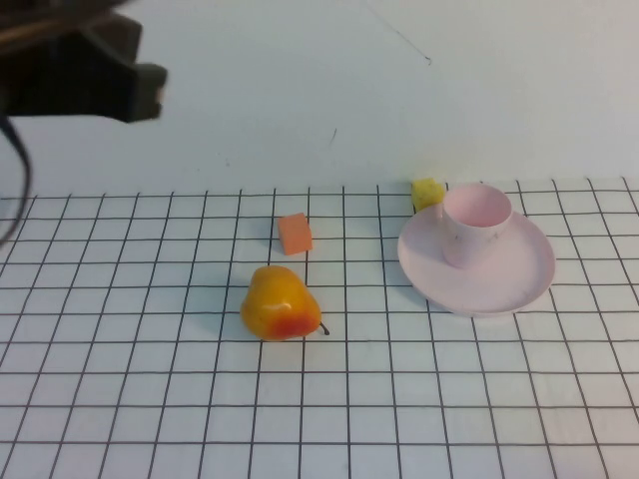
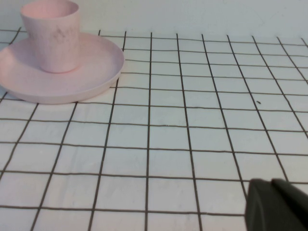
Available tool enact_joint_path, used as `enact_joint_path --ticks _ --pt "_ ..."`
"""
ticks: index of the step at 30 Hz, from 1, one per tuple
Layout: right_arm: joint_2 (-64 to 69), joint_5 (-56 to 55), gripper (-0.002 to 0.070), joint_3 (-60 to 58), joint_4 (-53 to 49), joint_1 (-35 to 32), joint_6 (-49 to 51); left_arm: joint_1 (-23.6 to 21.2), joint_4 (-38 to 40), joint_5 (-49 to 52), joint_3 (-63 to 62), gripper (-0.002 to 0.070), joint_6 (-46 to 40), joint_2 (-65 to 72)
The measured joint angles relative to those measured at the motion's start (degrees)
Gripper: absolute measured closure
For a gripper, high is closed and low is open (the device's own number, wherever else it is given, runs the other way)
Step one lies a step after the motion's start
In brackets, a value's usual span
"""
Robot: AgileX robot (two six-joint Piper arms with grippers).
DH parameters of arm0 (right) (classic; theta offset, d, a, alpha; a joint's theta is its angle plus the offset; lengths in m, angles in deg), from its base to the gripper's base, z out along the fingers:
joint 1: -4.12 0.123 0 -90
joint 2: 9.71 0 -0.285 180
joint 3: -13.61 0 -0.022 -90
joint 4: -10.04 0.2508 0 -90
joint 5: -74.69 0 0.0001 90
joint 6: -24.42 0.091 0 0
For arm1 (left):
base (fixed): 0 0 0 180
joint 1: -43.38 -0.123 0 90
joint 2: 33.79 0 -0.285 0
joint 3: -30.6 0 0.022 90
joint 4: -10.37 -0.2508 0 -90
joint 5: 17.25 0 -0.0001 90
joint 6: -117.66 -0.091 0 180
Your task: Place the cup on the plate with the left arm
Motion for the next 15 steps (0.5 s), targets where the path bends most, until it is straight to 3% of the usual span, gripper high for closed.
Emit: enact_joint_path --ticks 7,15 --pt "0.0 0.0 0.0678 0.0 0.0 0.0 0.0 -8.2 2.0 -21.6 19.8 0.0676 2.5 -14.9" --pt "0.0 0.0 0.0678 0.0 0.0 0.0 0.0 -22.7 17.1 -39.3 53.8 0.0676 3.3 -36.9"
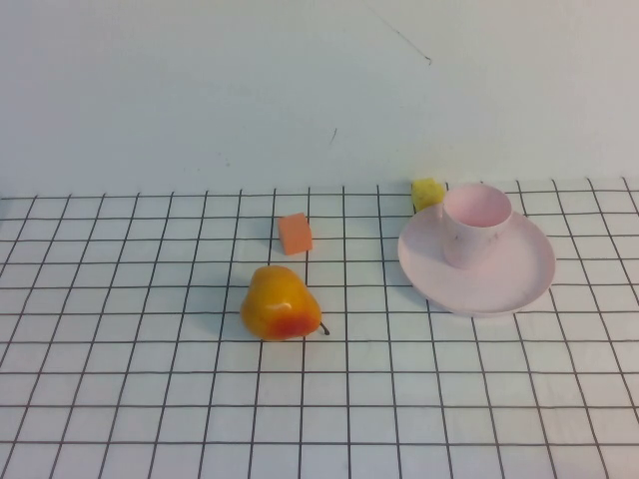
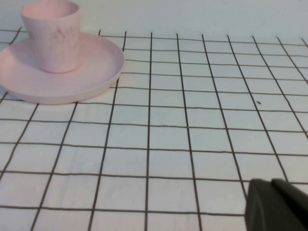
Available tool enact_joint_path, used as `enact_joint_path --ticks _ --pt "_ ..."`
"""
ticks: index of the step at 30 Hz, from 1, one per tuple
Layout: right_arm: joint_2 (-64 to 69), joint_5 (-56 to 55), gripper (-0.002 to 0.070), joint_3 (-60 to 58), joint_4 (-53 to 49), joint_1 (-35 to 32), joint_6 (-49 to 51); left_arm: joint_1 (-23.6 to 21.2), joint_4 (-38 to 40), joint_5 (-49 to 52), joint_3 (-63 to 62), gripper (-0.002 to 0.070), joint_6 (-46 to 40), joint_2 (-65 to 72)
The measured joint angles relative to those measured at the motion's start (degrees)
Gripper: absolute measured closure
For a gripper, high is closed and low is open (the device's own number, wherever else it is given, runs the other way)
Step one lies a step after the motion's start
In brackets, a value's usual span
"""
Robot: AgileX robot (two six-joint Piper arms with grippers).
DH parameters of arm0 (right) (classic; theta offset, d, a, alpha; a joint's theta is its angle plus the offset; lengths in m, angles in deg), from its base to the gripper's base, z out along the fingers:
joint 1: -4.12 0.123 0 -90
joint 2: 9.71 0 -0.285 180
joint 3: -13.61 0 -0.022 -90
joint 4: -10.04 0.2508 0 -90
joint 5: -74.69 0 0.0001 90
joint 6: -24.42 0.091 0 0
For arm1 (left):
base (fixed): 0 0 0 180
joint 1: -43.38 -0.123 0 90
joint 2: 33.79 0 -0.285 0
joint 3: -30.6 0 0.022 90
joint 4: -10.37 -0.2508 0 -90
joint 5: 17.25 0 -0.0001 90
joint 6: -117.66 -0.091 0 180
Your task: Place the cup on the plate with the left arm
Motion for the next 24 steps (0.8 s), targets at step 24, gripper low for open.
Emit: enact_joint_path --ticks 24 --pt "0.0 0.0 0.0678 0.0 0.0 0.0 0.0 -12.6 2.2 7.8 30.6 0.0678 -5.0 -25.9"
